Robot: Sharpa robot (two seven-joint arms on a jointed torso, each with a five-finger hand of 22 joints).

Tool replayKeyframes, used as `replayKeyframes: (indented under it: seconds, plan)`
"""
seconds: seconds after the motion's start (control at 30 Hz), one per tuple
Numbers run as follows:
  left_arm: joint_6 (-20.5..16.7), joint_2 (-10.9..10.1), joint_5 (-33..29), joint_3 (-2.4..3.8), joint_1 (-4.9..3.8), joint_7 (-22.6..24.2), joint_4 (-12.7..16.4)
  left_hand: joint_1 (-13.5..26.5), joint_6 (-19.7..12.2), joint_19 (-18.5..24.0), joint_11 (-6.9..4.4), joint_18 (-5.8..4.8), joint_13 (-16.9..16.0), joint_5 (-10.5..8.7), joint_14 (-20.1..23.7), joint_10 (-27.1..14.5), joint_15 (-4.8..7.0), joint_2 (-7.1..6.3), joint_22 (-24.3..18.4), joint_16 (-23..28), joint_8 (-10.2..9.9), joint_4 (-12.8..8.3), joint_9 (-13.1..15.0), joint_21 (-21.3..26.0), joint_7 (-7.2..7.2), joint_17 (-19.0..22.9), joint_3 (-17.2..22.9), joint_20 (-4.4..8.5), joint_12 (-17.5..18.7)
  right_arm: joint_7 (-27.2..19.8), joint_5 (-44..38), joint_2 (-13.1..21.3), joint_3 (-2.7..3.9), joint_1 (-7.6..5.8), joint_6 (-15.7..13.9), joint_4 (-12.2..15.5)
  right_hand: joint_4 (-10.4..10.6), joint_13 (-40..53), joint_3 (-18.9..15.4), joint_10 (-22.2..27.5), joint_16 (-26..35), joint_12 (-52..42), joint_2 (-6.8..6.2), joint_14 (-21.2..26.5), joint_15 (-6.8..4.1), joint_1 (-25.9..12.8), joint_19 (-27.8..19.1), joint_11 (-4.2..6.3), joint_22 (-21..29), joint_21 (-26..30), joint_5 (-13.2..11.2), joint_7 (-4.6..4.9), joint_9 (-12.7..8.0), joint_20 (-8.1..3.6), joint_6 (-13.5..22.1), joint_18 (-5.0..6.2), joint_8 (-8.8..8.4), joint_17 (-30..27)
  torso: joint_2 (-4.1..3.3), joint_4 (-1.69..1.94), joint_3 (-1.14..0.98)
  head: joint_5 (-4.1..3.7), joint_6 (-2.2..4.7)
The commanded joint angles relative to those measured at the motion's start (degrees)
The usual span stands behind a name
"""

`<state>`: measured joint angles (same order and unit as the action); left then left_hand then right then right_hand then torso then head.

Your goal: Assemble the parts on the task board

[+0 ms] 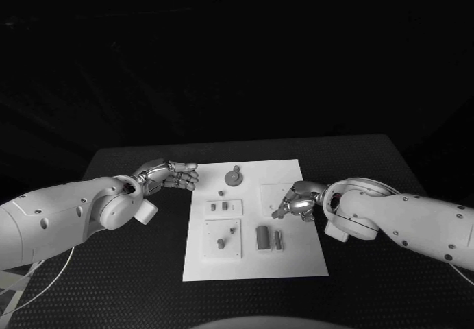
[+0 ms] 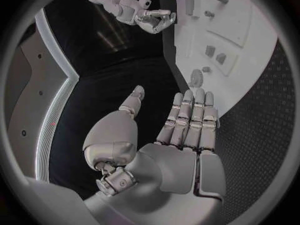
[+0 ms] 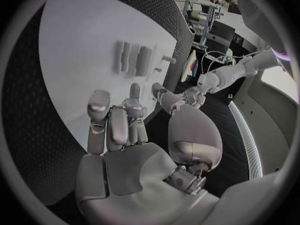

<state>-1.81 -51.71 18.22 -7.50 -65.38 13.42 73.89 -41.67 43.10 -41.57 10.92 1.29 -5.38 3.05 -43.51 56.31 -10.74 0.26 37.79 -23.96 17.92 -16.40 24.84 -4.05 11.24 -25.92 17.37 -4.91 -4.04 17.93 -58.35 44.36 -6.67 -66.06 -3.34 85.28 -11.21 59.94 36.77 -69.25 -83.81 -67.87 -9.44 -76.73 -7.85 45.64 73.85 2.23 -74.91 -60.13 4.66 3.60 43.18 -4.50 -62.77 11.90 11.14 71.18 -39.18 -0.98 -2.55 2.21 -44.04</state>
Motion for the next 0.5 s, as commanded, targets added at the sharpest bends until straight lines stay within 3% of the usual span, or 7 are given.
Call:
replayKeyframes:
  seconds: [0.03, 0.1, 0.17, 0.23, 0.33, 0.43, 0.5]
  plan:
    - [-0.6, 0.5, 0.0, 0.07, -1.76, 1.9, -0.8, -0.3, 0.7, 0.4, -0.07, 0.11, -0.1, -0.20, 0.3, 0.6, 0.09, 0.77, 0.1, 0.4, 0.3, -0.1, 0.1, -0.2, 0.38, -0.1, 0.3, -0.04, -0.4, -13.1, 7.8, -1.0, 0.71, -1.07, -5.9, -3.6, 0.2, 0.1, -0.1, -0.3, 0.0, -0.2, 0.17, -0.4, -0.02, 0.8, 0.1, -0.21, -0.5, 0.3, -0.2, 0.77, 0.0, -0.23, 1.1, 3.10, -0.26, 0.2, 0.28, -0.07, 0.04, -0.67, 1.93]
    - [-0.9, 0.7, -0.3, 0.06, -2.51, 2.2, -1.1, -0.5, 0.9, 0.4, -0.16, 0.10, -0.1, -0.20, 0.3, 0.8, 0.09, 1.00, 0.1, 0.4, 0.4, -0.1, 0.2, -0.2, 0.23, -0.1, 0.4, -0.04, -0.5, -17.1, 12.6, -1.7, 1.04, -1.71, -6.5, -6.3, -0.5, 0.2, -0.5, -0.1, 0.5, -0.1, 1.25, 0.5, 0.19, 1.2, -0.3, -0.44, -0.5, 0.5, -0.3, 0.99, 0.0, -0.20, 1.6, 3.10, -0.43, -0.9, 0.55, -0.09, 0.14, -0.65, 3.33]
    - [-1.3, 0.8, -1.1, 0.06, -2.96, 2.4, -1.1, -0.7, 1.1, 0.4, -0.23, 0.09, -0.2, -0.21, 0.2, 0.9, 0.10, 1.15, 0.1, 0.3, 0.5, -0.1, 0.2, -0.2, 0.06, -0.2, 0.5, -0.04, -0.6, -20.8, 16.4, -2.6, 1.31, -2.51, -7.1, -9.2, -1.8, 0.2, -1.1, 0.5, 1.3, 0.1, 2.59, 1.9, 0.54, 1.7, -1.0, -0.84, -0.5, 0.9, -0.2, 1.41, -0.1, -0.10, 2.8, 3.10, -0.99, -2.4, 1.01, -0.25, 0.19, -0.51, 4.24]
    - [-2.7, 1.4, -2.3, 0.07, -3.36, 2.8, -1.6, -1.1, 1.1, 0.3, -0.24, 0.10, -0.1, -0.20, 0.1, 0.9, 0.13, 1.32, 0.1, 0.3, 0.5, -0.1, 0.2, -0.3, -0.11, -0.2, 0.6, -0.02, -0.5, -23.4, 21.7, -4.0, 1.58, -2.68, -8.4, -12.9, -2.9, -0.3, -1.0, 2.0, 4.5, 1.3, 3.70, 6.7, 0.99, 2.4, -2.3, -1.32, -0.2, 2.0, -0.2, 1.90, -0.3, 0.12, 4.1, 3.08, -1.65, -8.3, 1.53, -0.41, 0.27, -0.31, 6.15]
    - [-4.4, 2.2, -4.2, 0.07, -4.01, 3.7, -2.5, -2.3, 0.7, 0.3, 0.40, 0.06, 0.4, -0.19, 0.1, -0.9, 0.13, 1.28, 0.2, 0.3, 0.3, -0.1, 0.1, -0.3, -0.15, -0.3, 0.9, -0.03, 0.4, -25.9, 27.8, -6.2, 2.25, -2.69, -8.9, -18.0, -4.4, -3.2, -0.5, 5.5, 10.0, 6.2, 5.31, 10.9, 1.82, 3.0, -6.3, -2.27, 1.4, 5.8, -0.1, 2.90, -0.6, 1.14, 6.4, 3.05, -2.69, -12.3, 2.54, -0.60, 0.48, -0.23, 7.94]
    - [-6.0, 3.8, -5.8, 0.11, -4.76, 5.2, -4.7, -3.5, 0.1, 0.3, 0.70, 0.03, 0.9, -0.17, 0.0, -2.3, 0.13, 1.29, 0.2, 0.4, -0.1, -0.2, -0.1, -0.3, -0.04, -0.3, 1.2, -0.03, 0.5, -29.1, 30.4, -9.6, 3.27, -2.67, -8.3, -25.2, -5.1, -9.8, 0.2, 9.6, 19.4, 15.5, 5.98, 16.2, 3.64, 3.1, -13.0, -3.84, 5.0, 13.4, -0.2, 4.02, -0.6, 3.92, 9.0, 2.14, -3.57, -17.5, 3.62, -0.80, 0.75, 0.01, 10.97]
    - [-6.2, 4.8, -5.8, 0.14, -5.50, 5.9, -6.4, -4.1, -0.2, 0.3, 0.80, -0.02, 1.2, -0.15, 0.2, -3.0, 0.04, 1.56, 0.2, 0.6, -0.3, -0.1, -0.1, -0.3, 0.01, -0.3, 1.3, -0.08, 0.5, -30.4, 32.7, -11.0, 3.75, -2.66, -7.6, -28.6, -5.0, -15.1, 1.0, 12.2, 26.8, 22.4, 6.72, 20.0, 5.69, 3.4, -18.0, -4.95, 8.3, 19.3, -0.1, 5.40, -0.5, 6.14, 10.2, 1.02, -3.83, -21.6, 4.33, -0.95, 0.85, 0.08, 12.41]
